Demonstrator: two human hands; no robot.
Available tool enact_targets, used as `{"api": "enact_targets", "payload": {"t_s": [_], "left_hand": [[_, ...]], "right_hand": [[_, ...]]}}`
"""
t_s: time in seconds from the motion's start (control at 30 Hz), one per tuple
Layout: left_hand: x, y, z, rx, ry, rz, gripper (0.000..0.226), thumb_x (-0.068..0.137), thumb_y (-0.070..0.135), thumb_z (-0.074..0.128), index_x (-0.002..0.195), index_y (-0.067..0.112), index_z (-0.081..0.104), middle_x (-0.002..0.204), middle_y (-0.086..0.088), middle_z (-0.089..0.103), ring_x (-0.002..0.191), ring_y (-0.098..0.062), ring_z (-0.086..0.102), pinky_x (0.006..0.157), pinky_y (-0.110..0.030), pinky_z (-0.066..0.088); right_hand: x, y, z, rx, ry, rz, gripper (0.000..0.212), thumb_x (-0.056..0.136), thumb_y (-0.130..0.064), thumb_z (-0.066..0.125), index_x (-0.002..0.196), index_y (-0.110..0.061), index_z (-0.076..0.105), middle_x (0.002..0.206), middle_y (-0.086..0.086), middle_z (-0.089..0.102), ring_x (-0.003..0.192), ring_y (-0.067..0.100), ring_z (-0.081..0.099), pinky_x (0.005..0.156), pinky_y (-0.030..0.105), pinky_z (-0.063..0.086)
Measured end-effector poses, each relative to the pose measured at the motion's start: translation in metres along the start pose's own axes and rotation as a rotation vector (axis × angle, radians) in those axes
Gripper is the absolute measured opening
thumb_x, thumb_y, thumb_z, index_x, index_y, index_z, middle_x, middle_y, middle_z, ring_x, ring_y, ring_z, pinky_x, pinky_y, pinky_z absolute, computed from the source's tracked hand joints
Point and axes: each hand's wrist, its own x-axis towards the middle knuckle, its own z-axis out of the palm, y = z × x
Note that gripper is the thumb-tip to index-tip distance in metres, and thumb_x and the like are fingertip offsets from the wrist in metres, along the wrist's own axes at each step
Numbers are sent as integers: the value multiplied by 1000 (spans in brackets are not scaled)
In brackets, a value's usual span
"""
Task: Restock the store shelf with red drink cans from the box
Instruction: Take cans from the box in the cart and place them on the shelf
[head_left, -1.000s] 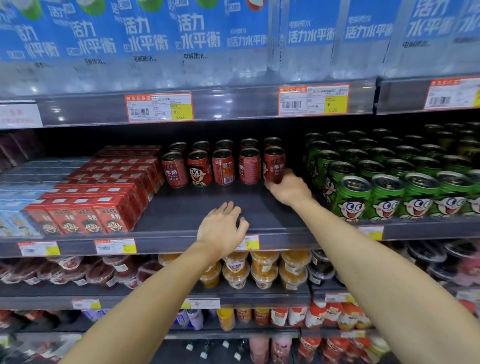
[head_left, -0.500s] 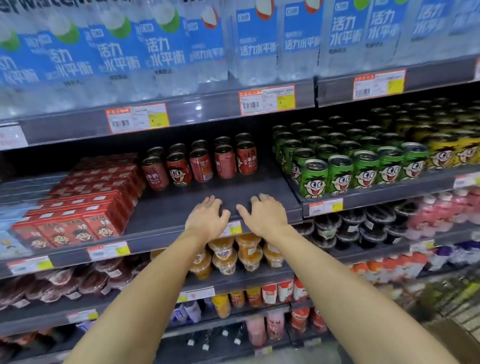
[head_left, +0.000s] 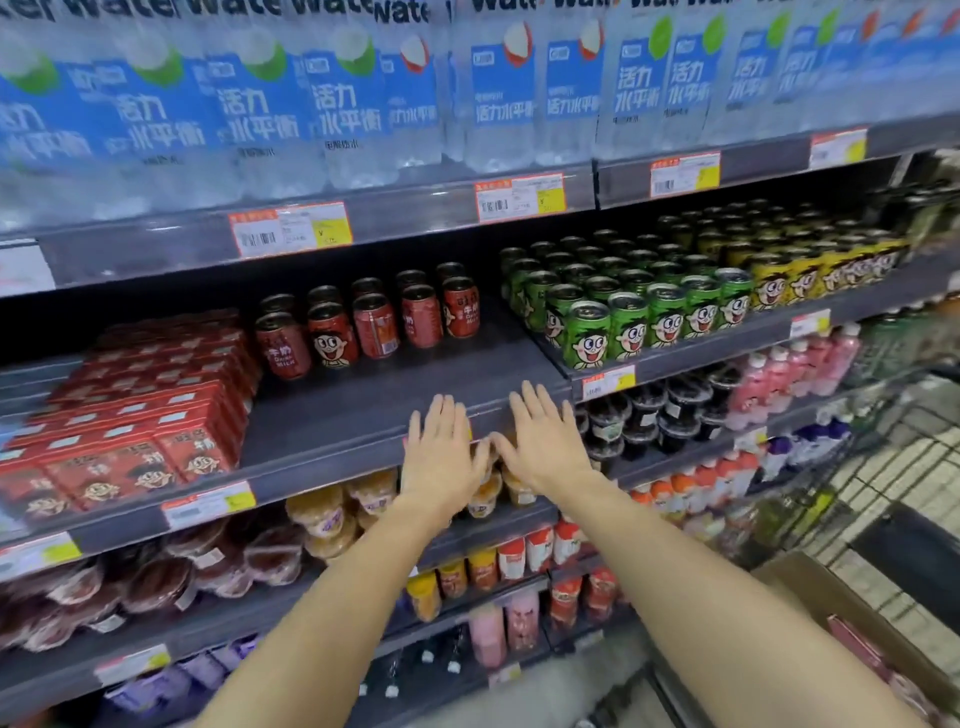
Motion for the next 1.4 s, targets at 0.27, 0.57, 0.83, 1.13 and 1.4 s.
{"api": "enact_targets", "payload": {"t_s": [0.27,0.57,0.83,1.13,1.4], "left_hand": [[-71,67,66,-51,-189,217,63,89,43,31,133,6,56,139,-13,54,135,-32,43,109,-53,32],[-113,147,86,-64,-303,382,55,95,40,42,141,12,40,145,-9,42,136,-31,33,108,-48,33],[-127,245,86,-23,-376,527,48,96,39,42,136,12,44,138,-9,47,130,-29,40,105,-48,35],[-143,411,64,90,-372,652,48,95,46,45,127,11,51,127,-10,57,119,-29,53,96,-41,41],[-169,514,70,168,-405,672,43,96,43,43,123,12,55,124,-9,60,116,-28,56,95,-40,40]], "right_hand": [[-116,47,47,-29,-212,252,68,100,-53,38,152,-11,26,156,12,31,142,31,32,114,49,27],[-220,104,56,8,-338,460,63,99,-54,41,145,-12,36,145,14,44,133,34,43,106,47,37],[-299,173,42,42,-306,566,55,98,-49,42,139,-12,41,138,13,49,128,34,47,103,46,38],[-389,268,38,74,-352,642,59,98,-51,44,140,-9,42,140,15,47,131,33,44,107,48,36],[-456,354,26,93,-340,706,58,99,-50,43,139,-8,43,141,14,46,133,33,41,108,50,33]]}}
